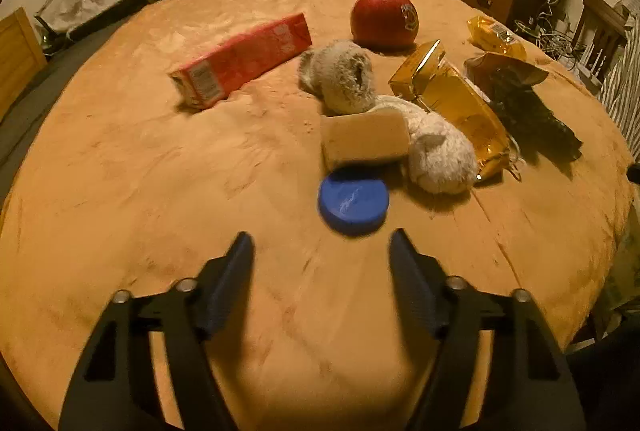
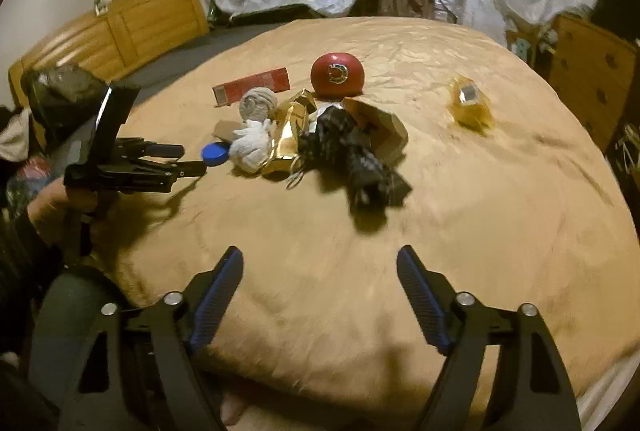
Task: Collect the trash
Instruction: 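Grasp the black plaid cloth with the right tool while the left tool grasps the blue bottle cap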
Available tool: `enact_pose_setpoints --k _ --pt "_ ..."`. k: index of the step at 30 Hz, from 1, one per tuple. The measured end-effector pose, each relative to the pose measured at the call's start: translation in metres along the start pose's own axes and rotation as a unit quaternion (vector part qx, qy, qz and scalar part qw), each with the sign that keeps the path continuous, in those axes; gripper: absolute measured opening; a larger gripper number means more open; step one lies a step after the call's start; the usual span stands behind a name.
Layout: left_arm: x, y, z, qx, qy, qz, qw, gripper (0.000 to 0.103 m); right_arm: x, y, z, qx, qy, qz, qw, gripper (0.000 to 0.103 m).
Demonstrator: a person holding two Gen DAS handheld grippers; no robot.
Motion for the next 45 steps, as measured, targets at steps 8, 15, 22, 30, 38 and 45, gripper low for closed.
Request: enact_pose_setpoints --k 8,15,22,30,38,45 --pt "-0.021 -0.015 -0.001 0.003 0.000 -0.005 1.0000 0.056 -0.045 -0.073 -0.016 0.030 0.033 0.048 0.998 0.071" --pt "-0.018 -0.011 0.002 0.016 0.012 -0.018 0.9996 0.037 -0.040 -0.098 -0.013 0.026 0.026 0.066 0.997 0.020" --pt "0.019 0.010 0.000 0.021 0.024 -0.011 0.9994 0.028 0.004 -0.059 0.005 0.002 0.006 0.092 0.996 0.019" --pt "0.027 0.019 -0.005 0.008 0.026 -0.031 0.9991 0.057 0.012 -0.026 0.027 -0.018 0.029 0.085 0.996 0.066" --pt "0.014 0.006 -0.009 0.012 0.032 -0.025 0.9991 0.065 -0.012 -0.053 0.030 -0.029 0.056 0.110 0.992 0.071" --pt "0.001 -0.005 -0.020 -0.025 0.020 -0.016 0.9994 0.052 -0.010 -0.084 0.033 -0.007 0.065 0.138 0.988 0.054"
Point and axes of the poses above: each gripper's, at about its wrist camera, not at the fingertips, and y roughly against the way its jaws point, z to its left, x to its underside, the point moved 3 cm from there along -y, roughly the way its jaws point, and after that the axes turned 7 degrees about -y, right-handed, at the moved point
